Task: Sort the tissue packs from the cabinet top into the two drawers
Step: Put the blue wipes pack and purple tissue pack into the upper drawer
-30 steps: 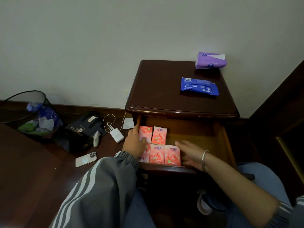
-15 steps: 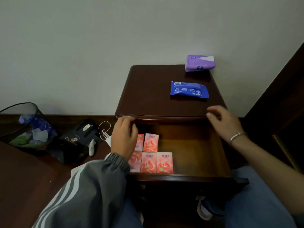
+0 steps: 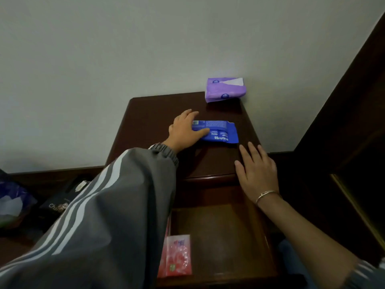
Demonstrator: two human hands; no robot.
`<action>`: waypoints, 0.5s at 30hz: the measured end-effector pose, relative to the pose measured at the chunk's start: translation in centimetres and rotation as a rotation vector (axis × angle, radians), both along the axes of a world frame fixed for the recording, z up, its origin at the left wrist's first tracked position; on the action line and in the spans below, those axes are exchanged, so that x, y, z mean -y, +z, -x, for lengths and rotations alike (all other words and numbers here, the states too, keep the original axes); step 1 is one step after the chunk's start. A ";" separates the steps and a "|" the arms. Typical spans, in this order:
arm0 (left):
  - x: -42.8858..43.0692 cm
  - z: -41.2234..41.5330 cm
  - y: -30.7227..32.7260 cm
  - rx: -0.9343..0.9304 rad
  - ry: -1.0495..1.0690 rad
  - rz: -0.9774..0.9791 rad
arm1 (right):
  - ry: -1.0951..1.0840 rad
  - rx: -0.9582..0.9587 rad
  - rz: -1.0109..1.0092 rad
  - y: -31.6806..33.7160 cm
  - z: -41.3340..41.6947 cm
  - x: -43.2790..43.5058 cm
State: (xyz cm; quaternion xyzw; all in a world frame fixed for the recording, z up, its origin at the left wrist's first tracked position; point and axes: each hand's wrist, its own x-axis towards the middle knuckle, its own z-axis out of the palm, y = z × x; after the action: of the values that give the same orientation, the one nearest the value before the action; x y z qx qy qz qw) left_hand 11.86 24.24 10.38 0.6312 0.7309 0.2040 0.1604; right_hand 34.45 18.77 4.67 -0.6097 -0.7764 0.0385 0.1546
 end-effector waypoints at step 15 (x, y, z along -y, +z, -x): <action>2.4 9.8 -3.9 0.187 0.422 -0.384 | 0.103 -0.206 -0.174 6.4 6.0 -14.7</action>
State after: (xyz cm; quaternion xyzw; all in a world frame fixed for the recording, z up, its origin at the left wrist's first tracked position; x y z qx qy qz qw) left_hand 2.09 21.87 6.53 0.4627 0.7762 0.4243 0.0588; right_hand 28.45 33.49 11.06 -0.5462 -0.7872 0.0414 0.2834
